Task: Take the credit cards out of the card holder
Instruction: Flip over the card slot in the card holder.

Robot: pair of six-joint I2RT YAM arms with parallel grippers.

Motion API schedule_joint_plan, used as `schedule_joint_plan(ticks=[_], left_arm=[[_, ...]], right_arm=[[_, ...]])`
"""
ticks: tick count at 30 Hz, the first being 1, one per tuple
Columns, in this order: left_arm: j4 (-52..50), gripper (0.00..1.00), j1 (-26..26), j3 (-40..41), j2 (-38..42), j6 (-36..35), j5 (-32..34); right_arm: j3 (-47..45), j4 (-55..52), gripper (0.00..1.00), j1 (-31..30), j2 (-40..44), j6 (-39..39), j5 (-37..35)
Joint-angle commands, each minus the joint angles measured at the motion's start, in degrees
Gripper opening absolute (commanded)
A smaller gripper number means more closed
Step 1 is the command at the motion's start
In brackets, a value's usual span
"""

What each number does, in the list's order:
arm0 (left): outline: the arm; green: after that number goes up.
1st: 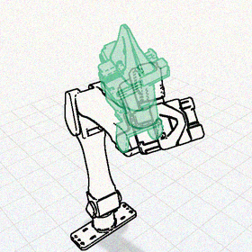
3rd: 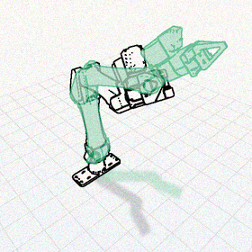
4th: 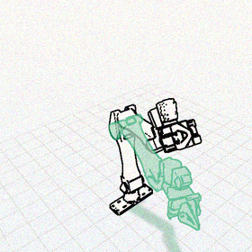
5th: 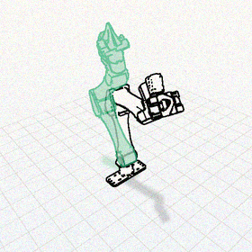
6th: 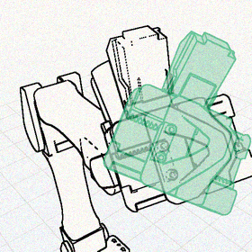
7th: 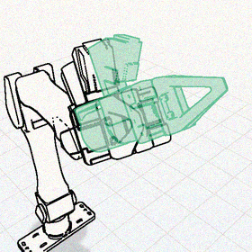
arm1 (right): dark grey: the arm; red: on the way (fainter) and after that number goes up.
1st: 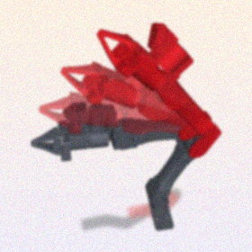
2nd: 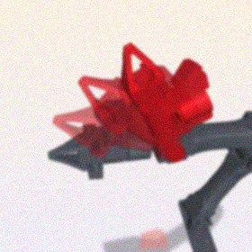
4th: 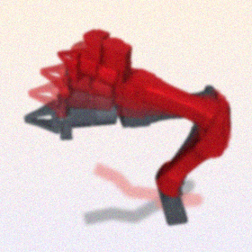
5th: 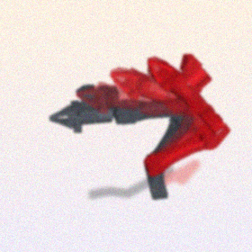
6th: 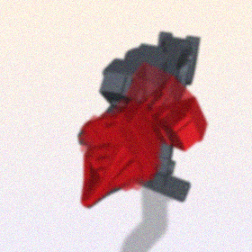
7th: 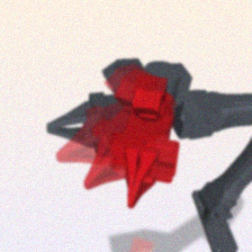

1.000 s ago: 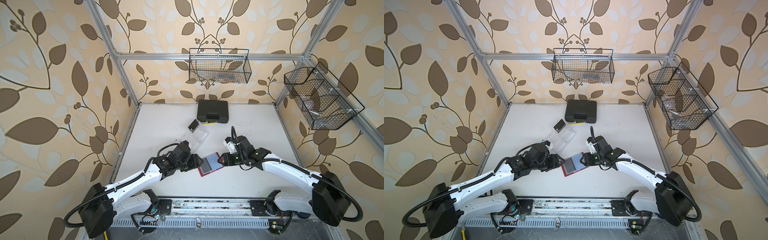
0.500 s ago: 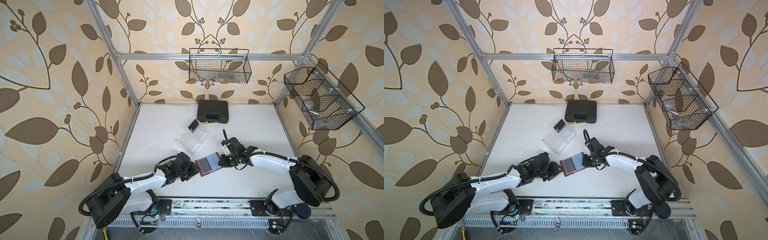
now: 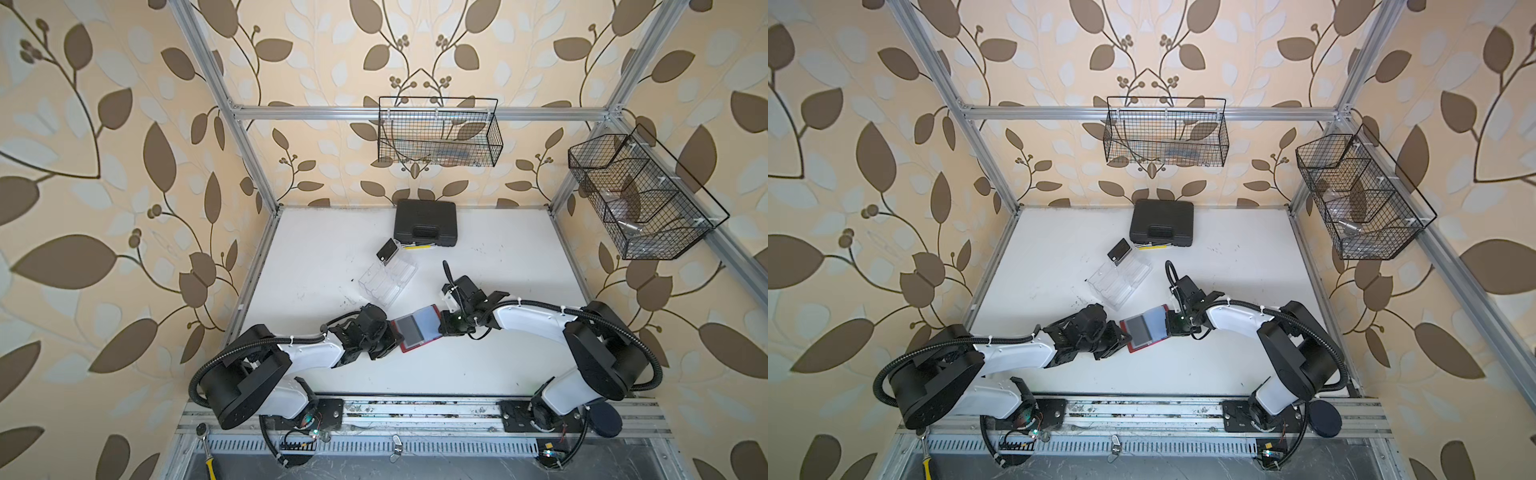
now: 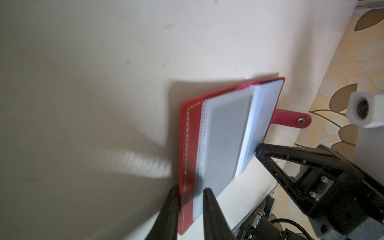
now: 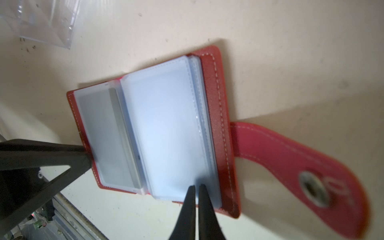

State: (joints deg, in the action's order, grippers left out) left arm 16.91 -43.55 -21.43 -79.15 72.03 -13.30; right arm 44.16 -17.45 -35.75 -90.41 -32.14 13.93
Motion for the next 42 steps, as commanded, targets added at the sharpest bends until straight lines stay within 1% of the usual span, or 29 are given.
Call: schedule_joint_plan(ticks=[1, 4, 7, 10, 14, 17, 19, 22, 23, 27, 29, 32, 36, 39, 42], left_arm=[[6.49, 0.20, -0.48, 1.50, -2.55, 1.10, -0.14], [12.45, 0.17, -0.57, 1.82, -2.85, 0.75, -0.41], [15.32, 0.13, -0.74, 1.40, -2.63, 0.41, 0.03], [15.79, 0.05, -1.03, -0.21, -2.06, -1.03, -0.26], [16.76, 0.00, -1.27, -1.62, -1.73, -2.30, -1.02], [17.61, 0.00, -1.33, -1.78, -1.62, -2.94, -1.44], [20.09, 0.00, -1.36, -1.46, -1.53, -2.95, -1.98], [22.44, 0.00, -1.45, -1.40, -0.86, -3.25, -2.26], [22.04, 0.00, -1.54, -1.38, -0.44, -3.45, -2.09], [18.45, 0.00, -1.54, -1.69, 0.76, -4.61, -1.82], [17.74, 0.00, -1.54, -1.68, 0.83, -4.96, -2.08], [17.61, 0.00, -1.54, -1.82, 0.47, -5.10, -2.34], [17.88, 0.00, -1.54, -2.46, -0.10, -5.14, -2.83], [17.94, 0.00, -1.54, -2.72, -0.37, -5.24, -3.05], [18.98, 0.00, -1.54, -2.52, -1.18, -4.90, -3.37]], right_arm=[[-1.97, 0.57, 0.07, 0.49, -1.42, -0.34, -0.31], [-3.47, 1.60, 0.06, 0.93, -1.40, -1.02, -0.30], [-4.41, 2.28, 0.05, 1.19, -1.37, -1.52, 0.07], [-4.79, 2.51, 0.05, 1.28, -1.43, -1.71, 0.21], [-4.99, 2.72, 0.05, 1.56, -1.21, -1.88, 0.48], [-4.98, 2.86, 0.05, 1.79, -1.43, -1.87, 0.98], [-4.96, 2.95, 0.05, 1.85, -1.68, -1.94, 1.33], [-4.94, 3.18, 0.08, 1.89, -1.19, -2.43, 1.80], [-4.92, 3.13, 0.10, 1.99, -0.65, -2.70, 1.75], [-4.96, 3.30, 0.30, 3.20, 3.31, -4.17, 1.61], [-4.58, 3.07, 0.41, 3.49, 5.55, -4.36, 1.27], [-3.70, 2.51, 0.54, 4.18, 8.94, -4.60, 1.29], [-1.07, 1.24, 0.70, 2.15, 11.44, -2.58, 1.87], [0.94, -0.28, 0.74, -0.33, 10.58, -1.36, 2.26], [1.28, -0.29, 0.74, -2.05, 9.10, -1.20, 2.07]])
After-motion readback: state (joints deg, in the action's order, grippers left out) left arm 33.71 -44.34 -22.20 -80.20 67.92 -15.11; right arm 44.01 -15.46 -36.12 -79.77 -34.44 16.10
